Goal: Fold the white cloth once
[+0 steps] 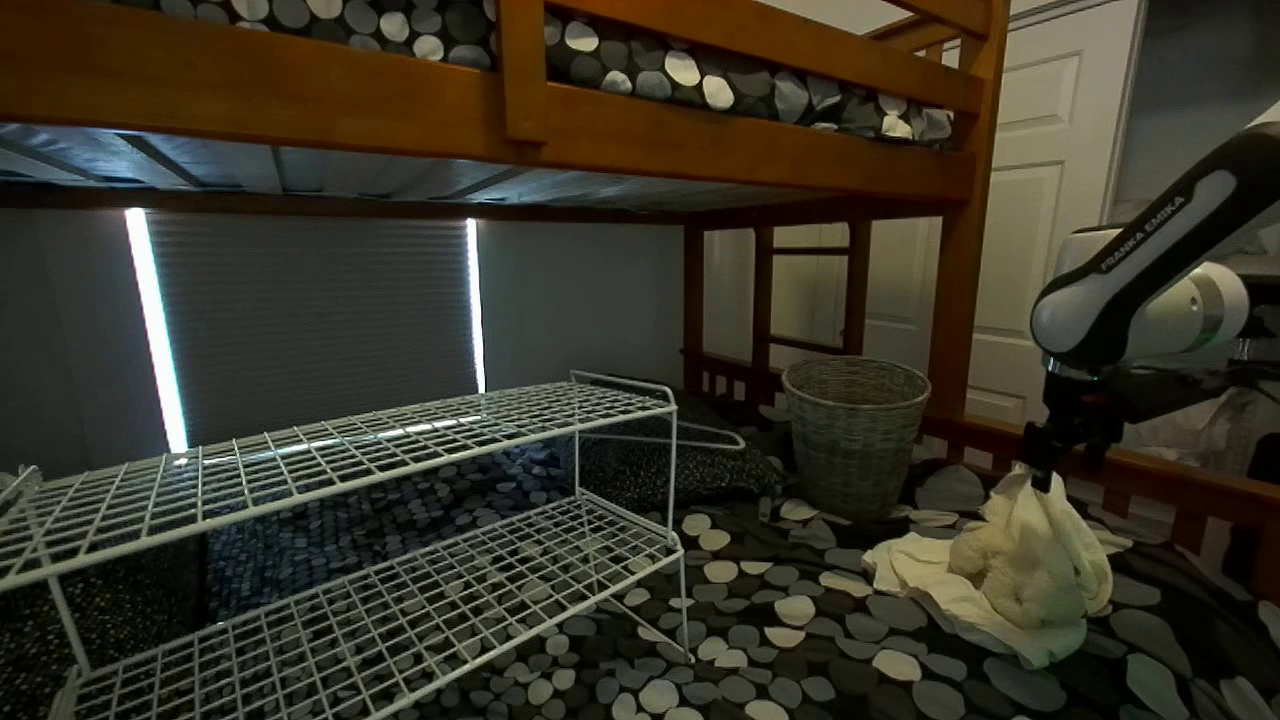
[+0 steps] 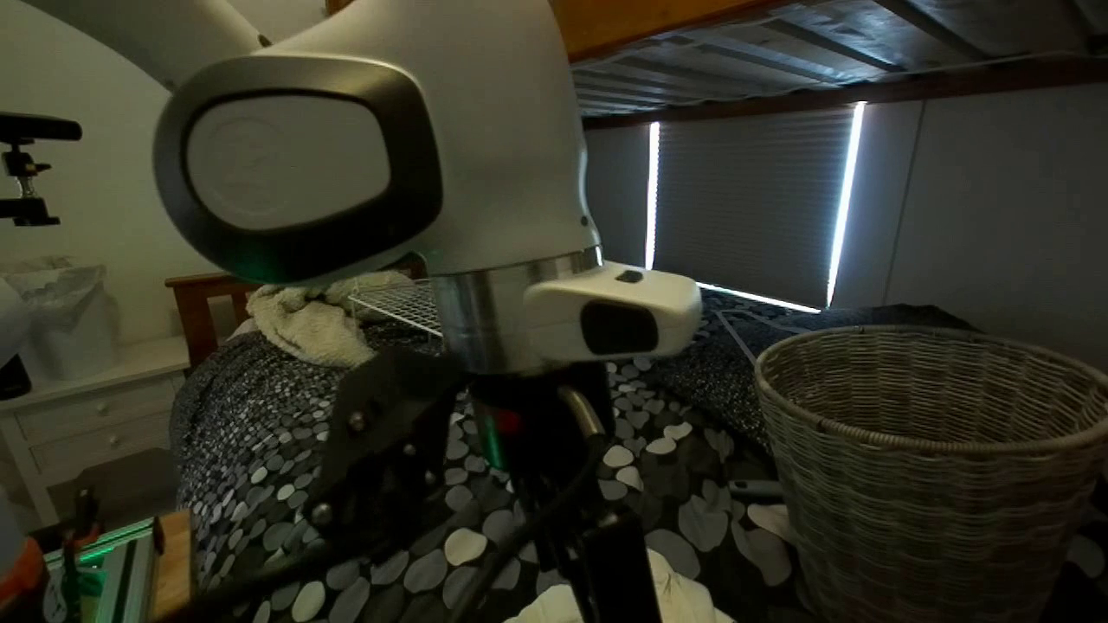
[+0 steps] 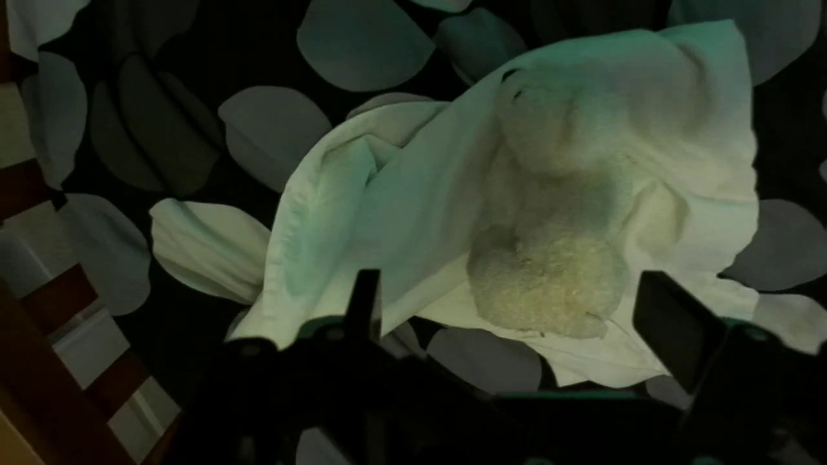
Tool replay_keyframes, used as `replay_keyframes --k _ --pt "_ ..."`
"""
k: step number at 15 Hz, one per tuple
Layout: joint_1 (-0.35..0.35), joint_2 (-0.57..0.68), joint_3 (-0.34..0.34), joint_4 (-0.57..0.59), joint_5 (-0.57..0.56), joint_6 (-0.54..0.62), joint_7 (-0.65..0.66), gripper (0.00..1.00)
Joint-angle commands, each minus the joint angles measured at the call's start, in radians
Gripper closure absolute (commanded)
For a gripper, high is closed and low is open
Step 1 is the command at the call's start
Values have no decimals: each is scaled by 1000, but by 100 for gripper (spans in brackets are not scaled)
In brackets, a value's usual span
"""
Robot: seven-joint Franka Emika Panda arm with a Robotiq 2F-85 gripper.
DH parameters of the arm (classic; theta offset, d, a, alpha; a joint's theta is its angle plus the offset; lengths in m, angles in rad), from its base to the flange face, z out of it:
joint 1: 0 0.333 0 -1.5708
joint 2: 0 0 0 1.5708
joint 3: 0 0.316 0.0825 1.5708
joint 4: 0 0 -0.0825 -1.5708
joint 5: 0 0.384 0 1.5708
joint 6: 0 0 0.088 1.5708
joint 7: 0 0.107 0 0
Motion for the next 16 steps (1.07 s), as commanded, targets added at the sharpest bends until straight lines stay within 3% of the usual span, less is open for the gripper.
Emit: replay_keyframes --k 1,5,12,15,16 --pt "-16 174 -26 98 53 69 -36 0" --pt "-54 328 -36 180 32 184 -3 0" --pt "-106 542 -26 292 110 387 -7 0" --pt "-153 599 22 325 176 466 -27 0" --pt "-160 615 29 334 184 481 -21 24"
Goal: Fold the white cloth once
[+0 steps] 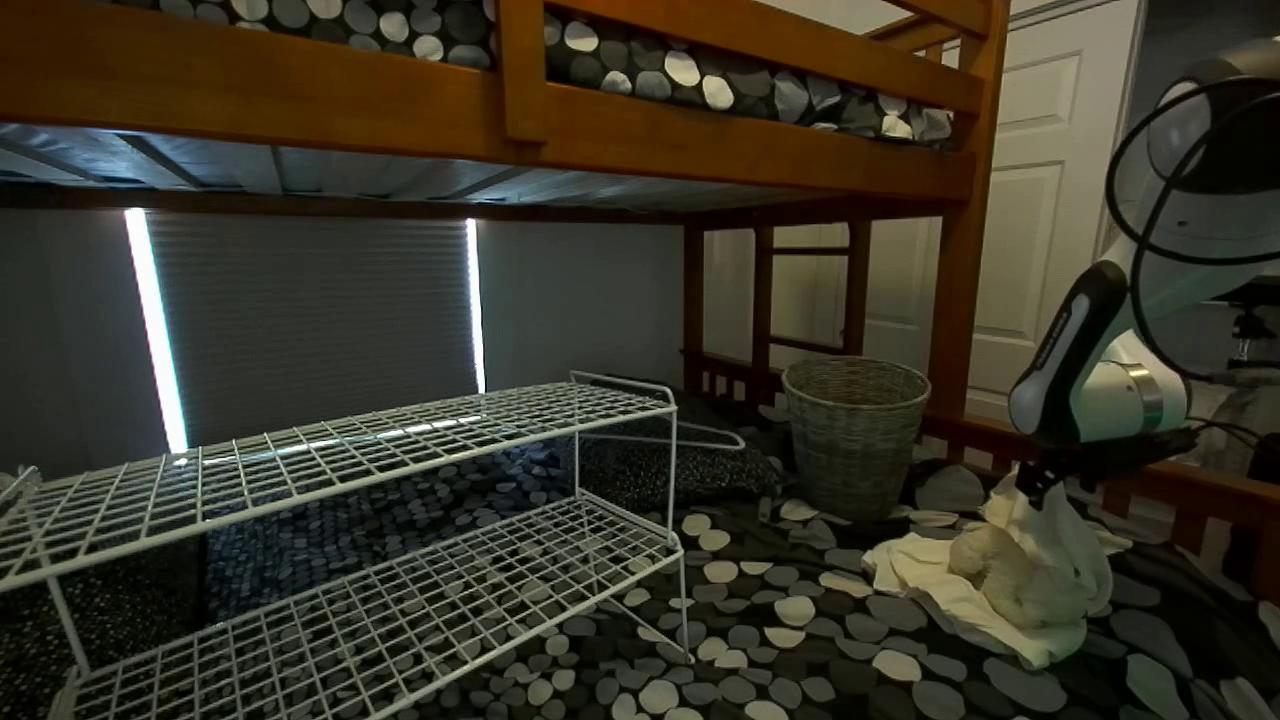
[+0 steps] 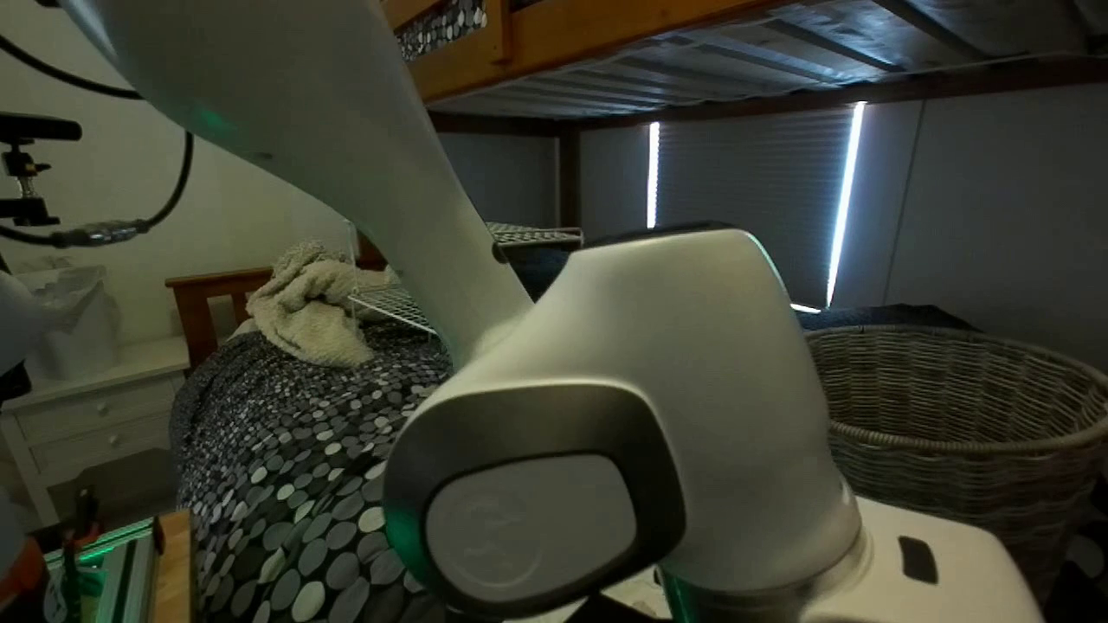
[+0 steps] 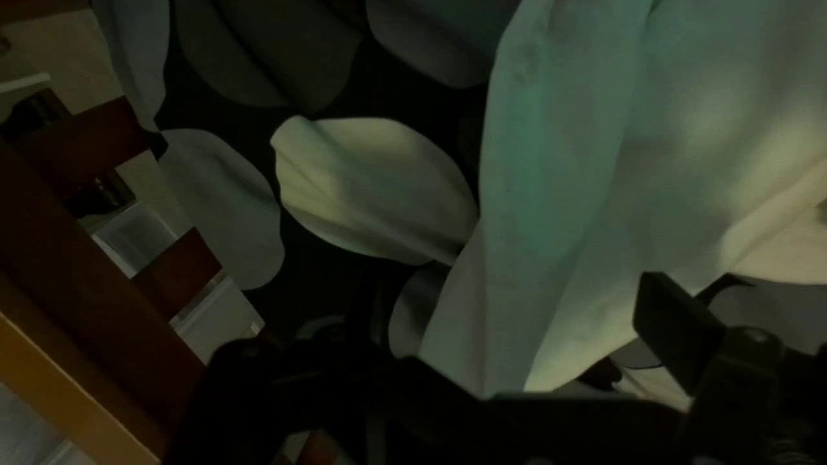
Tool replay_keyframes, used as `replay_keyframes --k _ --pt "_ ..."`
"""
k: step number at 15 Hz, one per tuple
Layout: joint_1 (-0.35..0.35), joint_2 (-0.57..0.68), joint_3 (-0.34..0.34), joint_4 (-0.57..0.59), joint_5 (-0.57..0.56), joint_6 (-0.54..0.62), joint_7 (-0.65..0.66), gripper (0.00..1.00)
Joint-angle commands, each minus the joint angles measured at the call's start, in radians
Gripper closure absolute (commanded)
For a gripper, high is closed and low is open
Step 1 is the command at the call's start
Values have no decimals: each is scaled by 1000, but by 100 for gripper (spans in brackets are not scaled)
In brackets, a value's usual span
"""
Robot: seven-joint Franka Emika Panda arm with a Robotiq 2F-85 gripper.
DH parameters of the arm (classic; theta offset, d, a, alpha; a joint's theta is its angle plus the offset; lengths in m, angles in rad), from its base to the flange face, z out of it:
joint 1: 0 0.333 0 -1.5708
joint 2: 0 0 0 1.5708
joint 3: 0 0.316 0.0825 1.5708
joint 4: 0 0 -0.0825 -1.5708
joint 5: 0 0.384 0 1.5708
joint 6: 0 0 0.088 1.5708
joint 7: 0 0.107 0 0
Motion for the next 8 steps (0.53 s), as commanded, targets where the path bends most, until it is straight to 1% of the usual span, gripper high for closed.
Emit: replay_keyframes --k 1,2,4,8 --pt "-61 74 59 52 59 58 -16 27" --pt "-74 86 74 62 69 67 -18 34" --pt "-94 105 99 80 83 75 -18 51" --pt "-105 104 112 88 86 43 -16 83"
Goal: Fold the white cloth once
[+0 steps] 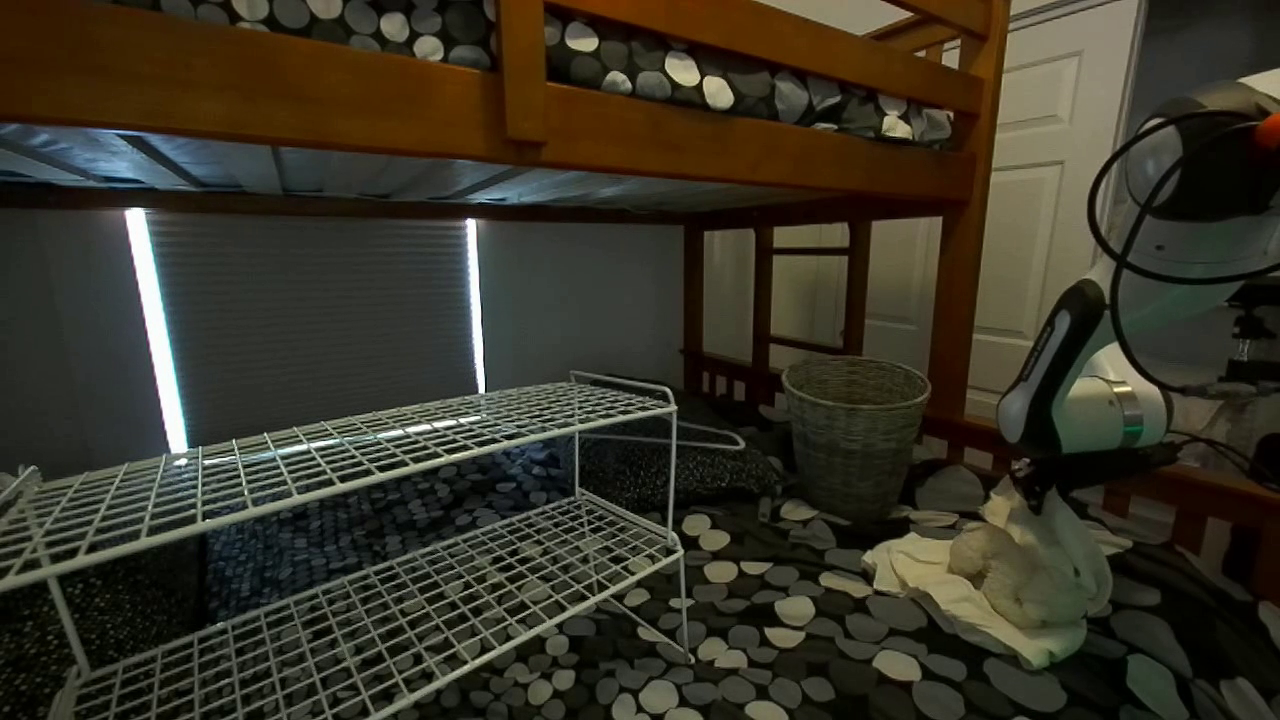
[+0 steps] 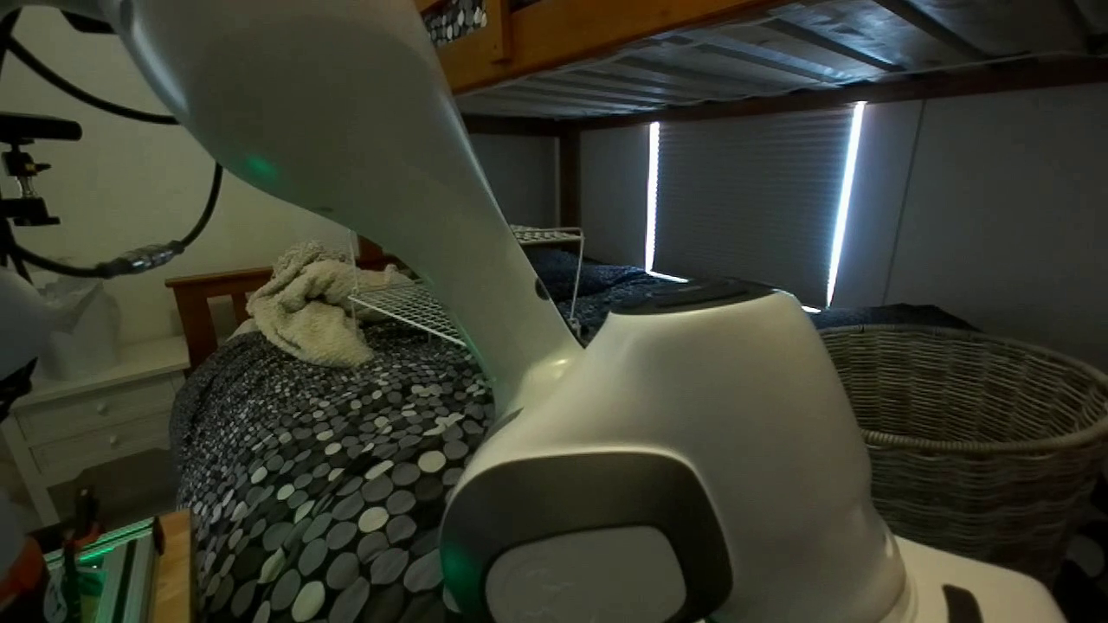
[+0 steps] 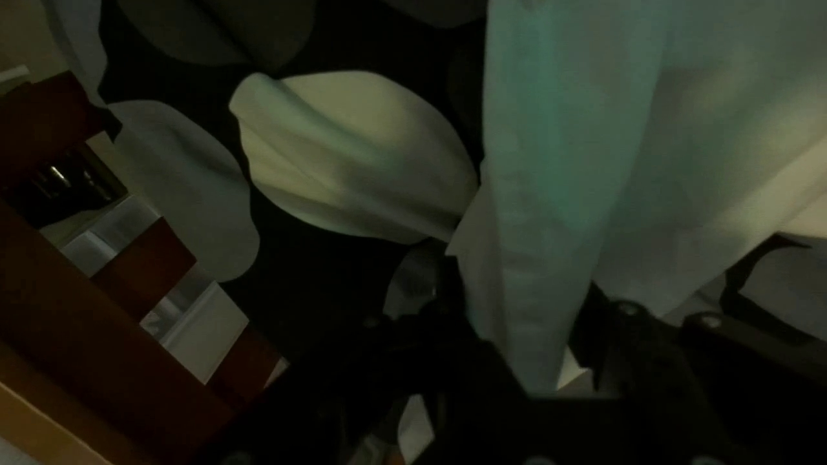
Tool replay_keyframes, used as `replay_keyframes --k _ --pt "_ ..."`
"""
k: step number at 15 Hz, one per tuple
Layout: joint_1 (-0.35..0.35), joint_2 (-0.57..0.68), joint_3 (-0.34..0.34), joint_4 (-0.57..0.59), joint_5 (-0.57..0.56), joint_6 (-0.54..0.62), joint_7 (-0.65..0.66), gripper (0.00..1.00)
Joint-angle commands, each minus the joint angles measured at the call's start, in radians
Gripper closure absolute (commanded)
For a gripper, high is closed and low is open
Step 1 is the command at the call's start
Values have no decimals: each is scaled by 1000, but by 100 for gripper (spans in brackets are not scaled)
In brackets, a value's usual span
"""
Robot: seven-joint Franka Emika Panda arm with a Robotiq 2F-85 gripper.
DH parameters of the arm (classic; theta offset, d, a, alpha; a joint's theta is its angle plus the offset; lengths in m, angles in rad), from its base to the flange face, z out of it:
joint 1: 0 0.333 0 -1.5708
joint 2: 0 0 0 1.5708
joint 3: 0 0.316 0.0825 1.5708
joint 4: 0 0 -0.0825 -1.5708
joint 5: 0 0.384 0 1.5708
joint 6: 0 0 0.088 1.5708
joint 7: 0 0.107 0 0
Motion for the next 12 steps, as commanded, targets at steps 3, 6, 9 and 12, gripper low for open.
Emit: replay_keyframes --k 3,6,9,12 --pt "-19 -19 18 -6 13 -56 -17 100" --pt "30 -70 -35 -39 -25 -133 4 100" --pt "70 -146 -74 -77 -70 -174 3 99" --pt "63 -284 -23 -162 -43 -194 -71 99"
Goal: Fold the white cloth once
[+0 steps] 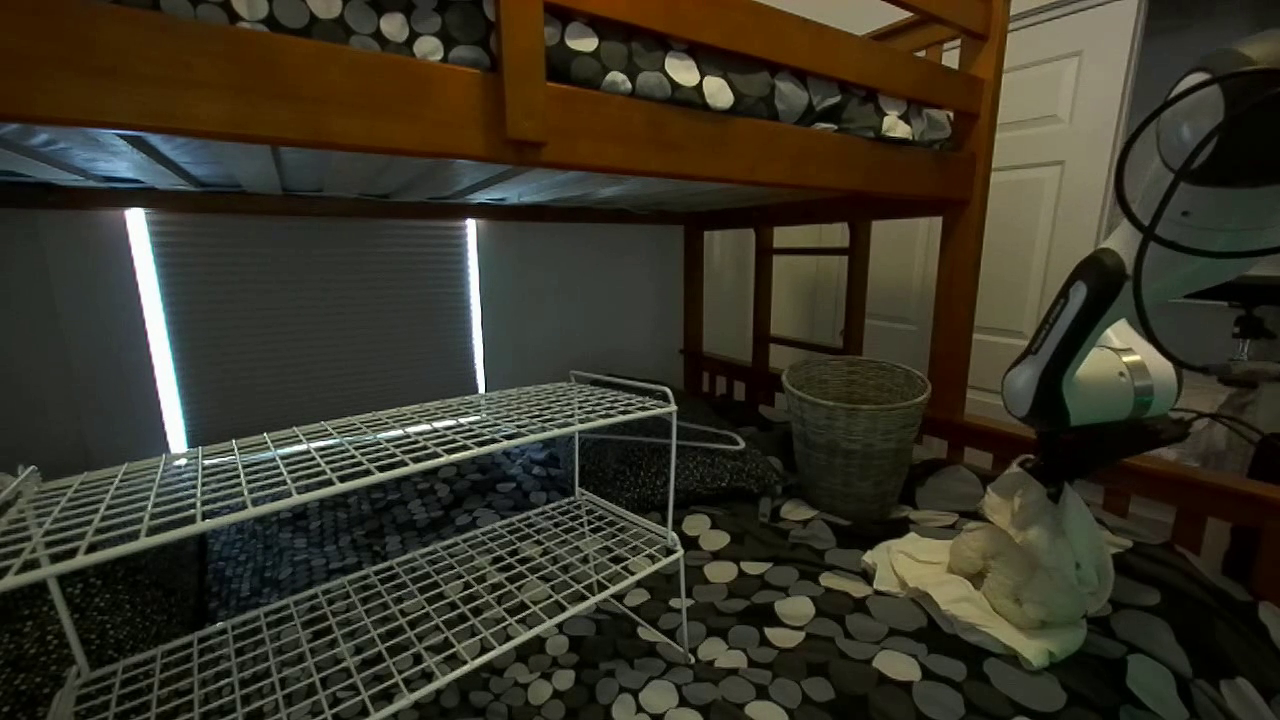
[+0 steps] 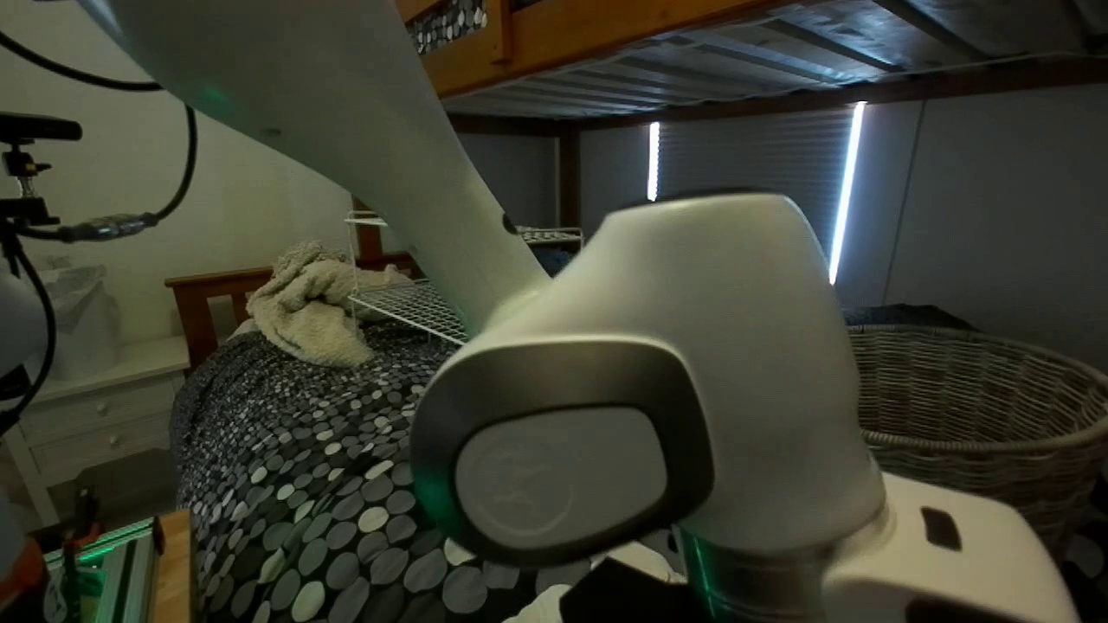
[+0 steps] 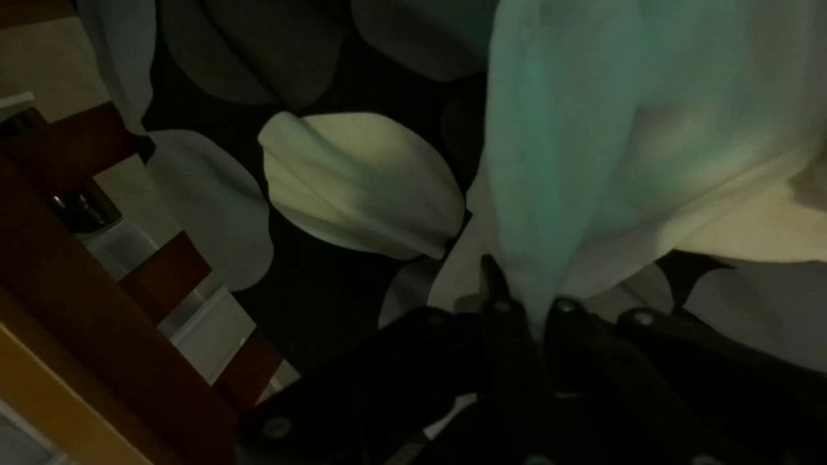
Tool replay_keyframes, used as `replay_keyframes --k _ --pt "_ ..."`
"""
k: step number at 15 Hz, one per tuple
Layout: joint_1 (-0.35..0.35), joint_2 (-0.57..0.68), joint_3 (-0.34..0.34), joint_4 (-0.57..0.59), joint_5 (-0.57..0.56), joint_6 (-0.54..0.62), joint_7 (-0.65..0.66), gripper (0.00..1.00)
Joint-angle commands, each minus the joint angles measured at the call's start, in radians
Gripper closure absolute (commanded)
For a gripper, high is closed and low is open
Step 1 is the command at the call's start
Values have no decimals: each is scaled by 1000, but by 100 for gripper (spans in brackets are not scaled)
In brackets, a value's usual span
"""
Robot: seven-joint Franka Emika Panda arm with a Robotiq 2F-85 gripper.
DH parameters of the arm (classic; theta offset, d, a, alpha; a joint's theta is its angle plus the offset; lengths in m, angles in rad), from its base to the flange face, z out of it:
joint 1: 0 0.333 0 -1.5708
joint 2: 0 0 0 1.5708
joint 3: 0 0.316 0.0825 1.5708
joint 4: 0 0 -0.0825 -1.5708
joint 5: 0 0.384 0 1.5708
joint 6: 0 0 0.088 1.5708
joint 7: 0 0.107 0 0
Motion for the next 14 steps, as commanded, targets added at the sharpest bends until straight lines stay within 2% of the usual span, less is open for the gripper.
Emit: replay_keyframes --k 1,5,10,14 --pt "11 -201 45 -142 19 -46 -99 99" --pt "49 -340 123 -227 172 -148 -310 99" --pt "165 -459 105 -296 252 -390 -480 99" --pt "208 -460 86 -283 257 -619 -579 99"
